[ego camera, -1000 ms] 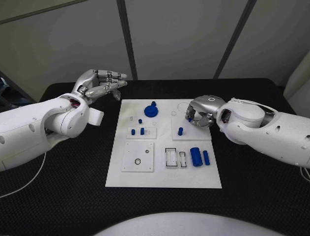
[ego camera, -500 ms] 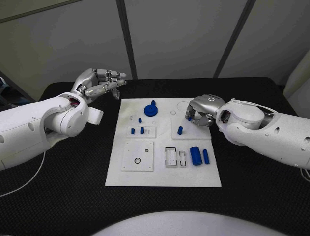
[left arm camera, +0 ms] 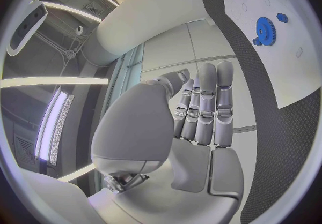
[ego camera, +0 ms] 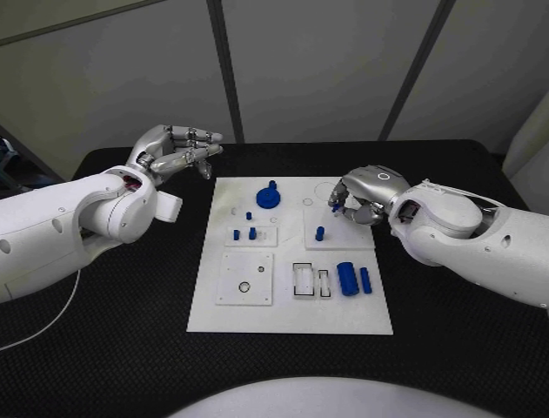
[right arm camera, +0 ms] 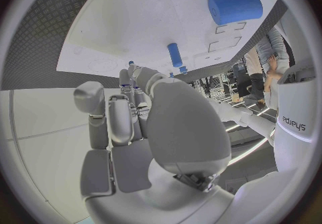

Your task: Assemble the parts on the task board

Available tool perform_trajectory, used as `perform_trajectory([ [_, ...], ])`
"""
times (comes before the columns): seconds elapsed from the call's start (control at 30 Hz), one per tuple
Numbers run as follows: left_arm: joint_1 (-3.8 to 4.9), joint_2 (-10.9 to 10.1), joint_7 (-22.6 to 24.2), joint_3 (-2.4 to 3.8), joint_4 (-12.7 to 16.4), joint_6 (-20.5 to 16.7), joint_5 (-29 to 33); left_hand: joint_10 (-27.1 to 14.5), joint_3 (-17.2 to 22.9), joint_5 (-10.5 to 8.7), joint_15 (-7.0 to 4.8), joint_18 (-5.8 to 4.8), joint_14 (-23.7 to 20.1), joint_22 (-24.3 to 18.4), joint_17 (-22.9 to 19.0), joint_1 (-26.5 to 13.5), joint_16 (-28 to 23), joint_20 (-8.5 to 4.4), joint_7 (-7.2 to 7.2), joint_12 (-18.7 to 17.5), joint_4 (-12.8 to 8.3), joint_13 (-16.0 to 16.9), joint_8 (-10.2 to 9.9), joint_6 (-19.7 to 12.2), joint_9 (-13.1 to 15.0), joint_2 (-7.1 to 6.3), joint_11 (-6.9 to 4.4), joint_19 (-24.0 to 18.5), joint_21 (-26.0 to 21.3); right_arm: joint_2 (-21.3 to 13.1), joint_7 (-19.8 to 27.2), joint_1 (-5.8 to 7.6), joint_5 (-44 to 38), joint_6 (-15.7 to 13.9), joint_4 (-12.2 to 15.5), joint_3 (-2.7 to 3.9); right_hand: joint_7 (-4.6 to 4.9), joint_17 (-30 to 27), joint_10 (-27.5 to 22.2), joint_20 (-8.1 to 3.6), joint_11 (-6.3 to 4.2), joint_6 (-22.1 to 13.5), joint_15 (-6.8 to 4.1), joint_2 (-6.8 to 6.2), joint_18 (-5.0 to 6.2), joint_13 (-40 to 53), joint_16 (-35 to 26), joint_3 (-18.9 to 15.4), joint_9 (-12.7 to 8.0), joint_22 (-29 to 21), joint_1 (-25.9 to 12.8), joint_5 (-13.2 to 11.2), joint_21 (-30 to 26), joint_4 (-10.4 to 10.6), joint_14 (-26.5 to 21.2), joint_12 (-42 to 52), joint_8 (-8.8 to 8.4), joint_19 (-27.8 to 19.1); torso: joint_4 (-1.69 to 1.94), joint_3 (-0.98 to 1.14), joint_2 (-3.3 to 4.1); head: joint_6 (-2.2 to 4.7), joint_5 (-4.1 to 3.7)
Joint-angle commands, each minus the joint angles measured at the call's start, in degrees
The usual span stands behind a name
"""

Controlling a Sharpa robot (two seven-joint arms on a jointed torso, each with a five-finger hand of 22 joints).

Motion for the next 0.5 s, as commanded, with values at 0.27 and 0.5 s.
perform_trajectory([
  [0.27,0.06,0.43,-0.31,0.02,-0.40,-0.22,0.36,-0.58,-0.07,-0.14,0.30,-0.68,0.28,0.06,-0.11,-0.50,0.03,0.25,0.24,0.38,-0.26,-0.12,-0.09,-0.43,-0.07,0.00,0.19,-0.36,-0.19,-2.00,0.21,0.16,3.44,-3.76,5.90,0.28,-0.12,0.38,0.29,-0.01,0.00,0.45,-0.27,-0.10,-0.84,-0.06,0.29,0.42,0.09,0.26,-0.63,-0.29,0.36,0.00,3.13,-0.33,0.04,-0.21,0.00,-0.06,0.11,0.18,0.03],
  [0.5,0.06,1.12,-0.32,-0.01,-0.69,-0.14,0.36,-0.62,-0.07,-0.14,0.31,-0.68,0.28,0.05,-0.12,-0.51,0.02,0.25,0.25,0.38,-0.27,-0.12,-0.10,-0.46,-0.07,-0.01,0.20,-0.36,-0.20,0.59,0.37,0.16,5.18,-2.16,8.48,0.31,-0.13,0.31,0.36,0.00,0.00,0.51,-0.28,-0.14,-0.82,-0.07,0.28,0.37,0.11,0.20,-0.89,-0.31,0.34,0.03,3.13,-0.41,0.05,-0.28,0.13,-0.08,0.13,0.04,0.84],
])
